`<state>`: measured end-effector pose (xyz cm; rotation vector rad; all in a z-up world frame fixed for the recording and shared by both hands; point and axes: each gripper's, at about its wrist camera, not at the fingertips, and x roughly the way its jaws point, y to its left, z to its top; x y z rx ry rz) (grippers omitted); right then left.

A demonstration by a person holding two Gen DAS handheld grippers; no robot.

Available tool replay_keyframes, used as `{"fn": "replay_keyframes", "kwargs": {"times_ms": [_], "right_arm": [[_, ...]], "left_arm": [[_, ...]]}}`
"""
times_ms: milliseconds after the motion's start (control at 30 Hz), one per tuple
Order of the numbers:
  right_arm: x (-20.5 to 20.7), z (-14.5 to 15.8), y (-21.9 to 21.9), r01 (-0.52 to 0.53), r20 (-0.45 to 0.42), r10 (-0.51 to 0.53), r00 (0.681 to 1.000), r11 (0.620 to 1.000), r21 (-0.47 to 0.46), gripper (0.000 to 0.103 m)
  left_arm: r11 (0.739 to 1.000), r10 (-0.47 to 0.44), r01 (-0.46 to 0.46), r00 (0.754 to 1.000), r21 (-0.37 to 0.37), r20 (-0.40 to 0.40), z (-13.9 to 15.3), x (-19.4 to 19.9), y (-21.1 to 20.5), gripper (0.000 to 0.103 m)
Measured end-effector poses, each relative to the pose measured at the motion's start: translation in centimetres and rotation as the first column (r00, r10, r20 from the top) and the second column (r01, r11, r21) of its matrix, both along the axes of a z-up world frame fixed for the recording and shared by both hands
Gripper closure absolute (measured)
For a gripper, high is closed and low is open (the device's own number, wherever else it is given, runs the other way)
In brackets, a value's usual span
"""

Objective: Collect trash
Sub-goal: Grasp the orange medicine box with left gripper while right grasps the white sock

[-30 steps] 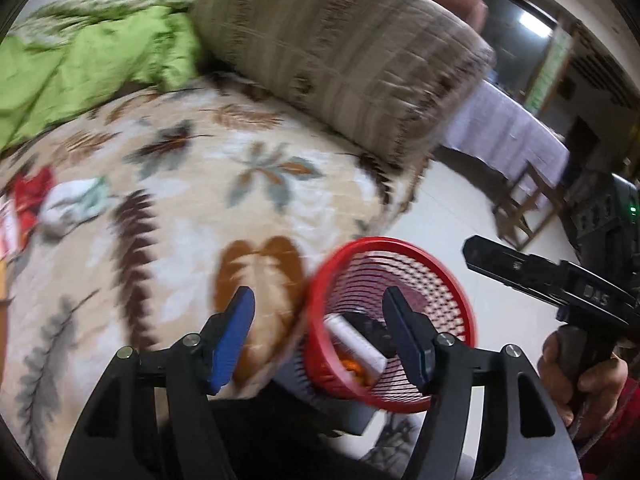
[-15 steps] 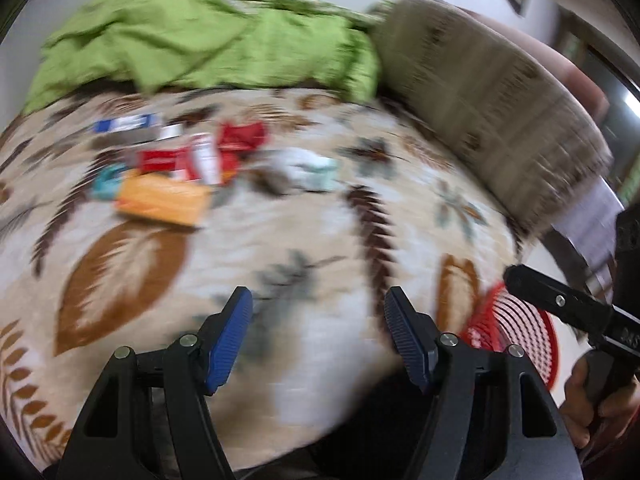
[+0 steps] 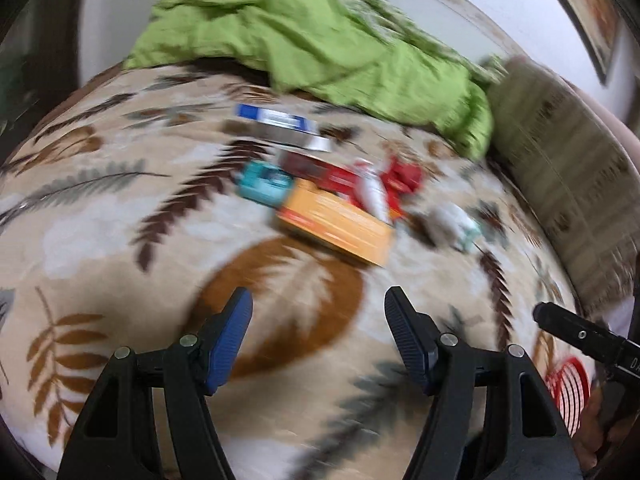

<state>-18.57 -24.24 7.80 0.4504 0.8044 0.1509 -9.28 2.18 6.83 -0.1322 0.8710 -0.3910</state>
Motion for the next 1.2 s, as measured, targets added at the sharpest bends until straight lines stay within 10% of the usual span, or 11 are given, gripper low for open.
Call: {"fn": "replay_keyframes", "kwargs": {"times_ms": [533, 700, 867, 1200], "right_arm": [[17.1, -5.3, 2.1, -0.022, -0.098, 0.033, 0.995, 0.993, 0.116, 0.059], [16.1, -6.6, 4.8, -0.118, -0.143, 0.153, 0.978, 0.966, 0.229, 0.06], [12.9, -6.0, 7.2, -0.283, -0.09, 0.349, 0.933, 0.863, 0.418, 0.06], [10.5, -2.0, -3.6, 0.008, -0.037, -0.001, 0.999, 0.984, 0.18, 0.05]], "left_arm": [[0.993, 0.094, -0.098, 0.994, -0.064, -0.064, -2.7, 3.3, 3.6, 0.035], [0.988, 0.121, -0.127, 0.99, -0.087, -0.069, -2.6, 3.4, 4.3, 0.035], [0.989, 0.114, -0.119, 0.992, -0.088, -0.06, -2.3, 3.3, 4.1, 0.035], [0.991, 0.07, -0.082, 0.991, -0.106, -0.116, -2.0, 5.5, 0.2, 0.024]]}}
